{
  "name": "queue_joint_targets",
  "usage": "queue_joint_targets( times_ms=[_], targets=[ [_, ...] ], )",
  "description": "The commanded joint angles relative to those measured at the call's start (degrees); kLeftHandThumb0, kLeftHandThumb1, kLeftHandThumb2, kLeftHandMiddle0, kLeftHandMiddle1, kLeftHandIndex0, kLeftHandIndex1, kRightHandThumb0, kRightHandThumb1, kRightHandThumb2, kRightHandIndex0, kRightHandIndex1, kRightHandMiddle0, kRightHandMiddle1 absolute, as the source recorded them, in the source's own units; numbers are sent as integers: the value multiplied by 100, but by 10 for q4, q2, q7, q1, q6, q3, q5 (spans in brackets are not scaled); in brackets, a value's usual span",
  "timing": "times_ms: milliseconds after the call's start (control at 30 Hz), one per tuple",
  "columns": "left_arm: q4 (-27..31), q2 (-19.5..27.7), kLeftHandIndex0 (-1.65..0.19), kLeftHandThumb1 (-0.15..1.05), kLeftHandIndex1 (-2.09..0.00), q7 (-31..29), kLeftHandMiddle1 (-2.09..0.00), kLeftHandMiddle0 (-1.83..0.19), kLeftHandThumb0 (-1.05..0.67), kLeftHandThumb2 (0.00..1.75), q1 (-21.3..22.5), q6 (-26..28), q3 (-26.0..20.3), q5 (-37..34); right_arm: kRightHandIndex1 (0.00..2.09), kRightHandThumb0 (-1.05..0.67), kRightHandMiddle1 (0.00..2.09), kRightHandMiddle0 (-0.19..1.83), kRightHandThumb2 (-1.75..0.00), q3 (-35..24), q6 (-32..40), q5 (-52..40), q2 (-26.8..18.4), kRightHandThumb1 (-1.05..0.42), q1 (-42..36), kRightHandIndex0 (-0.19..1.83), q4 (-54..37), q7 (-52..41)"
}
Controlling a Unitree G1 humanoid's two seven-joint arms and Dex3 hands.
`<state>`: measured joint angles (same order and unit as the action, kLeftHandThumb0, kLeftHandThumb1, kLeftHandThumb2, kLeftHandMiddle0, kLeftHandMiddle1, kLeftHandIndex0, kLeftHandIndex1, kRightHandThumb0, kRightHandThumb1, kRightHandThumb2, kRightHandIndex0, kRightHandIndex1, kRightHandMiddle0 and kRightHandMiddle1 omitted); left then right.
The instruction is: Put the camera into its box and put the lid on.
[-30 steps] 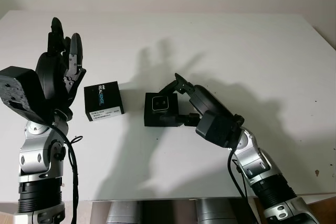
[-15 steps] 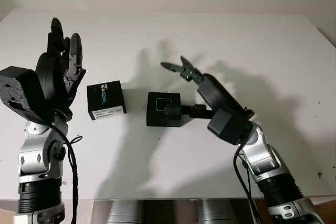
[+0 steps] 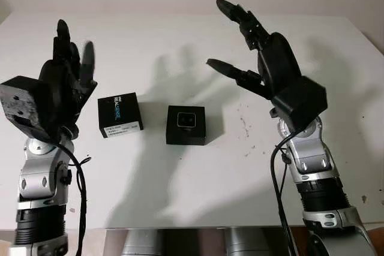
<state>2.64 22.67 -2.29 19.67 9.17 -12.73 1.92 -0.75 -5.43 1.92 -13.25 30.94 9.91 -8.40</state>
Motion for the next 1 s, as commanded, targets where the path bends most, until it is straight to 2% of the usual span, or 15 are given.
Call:
queue_joint_targets(
  times_ms=[0,100,200,367,433,633,767,967],
  targets=[
    [0,39,-13,105,-15,-17,-11,-24,-59,17,-12,-22,21,39,9,-72,73,4,-13,-13,17,-16,-4,-105,23,18,19,-11],
    [-17,117,-16,103,-15,-72,-7,-22,-70,8,-20,-56,54,106,10,-74,74,0,-23,-30,35,-46,-14,-105,44,22,50,-38],
    [-22,188,-8,97,-9,-157,-2,-7,-80,5,-15,-66,88,144,7,-70,67,-6,-32,-53,59,-89,-22,-105,69,18,71,-72],
    [-47,242,-3,93,-6,-222,-3,-1,-87,4,1,-108,127,187,6,-67,62,-8,-35,-64,68,-95,-33,-105,90,16,88,-78],
    [-63,253,-1,89,-5,-241,-3,0,-85,3,8,-128,140,195,6,-66,62,-9,-38,-65,68,-93,-37,-105,93,15,91,-80],
    [-80,265,4,87,-3,-303,-4,5,-87,5,27,-134,159,199,7,-64,68,-8,-49,-66,56,-84,-36,-105,90,18,99,-70],
    [-85,263,11,89,-1,-302,-3,10,-92,6,34,-131,166,219,7,-64,72,-7,-54,-62,62,-75,-31,-105,87,19,95,-54],
    [-120,236,19,89,0,-258,0,19,-87,6,50,-132,168,229,8,-63,77,-5,-54,-55,48,-61,-30,-105,78,21,94,-51]
  ],
)
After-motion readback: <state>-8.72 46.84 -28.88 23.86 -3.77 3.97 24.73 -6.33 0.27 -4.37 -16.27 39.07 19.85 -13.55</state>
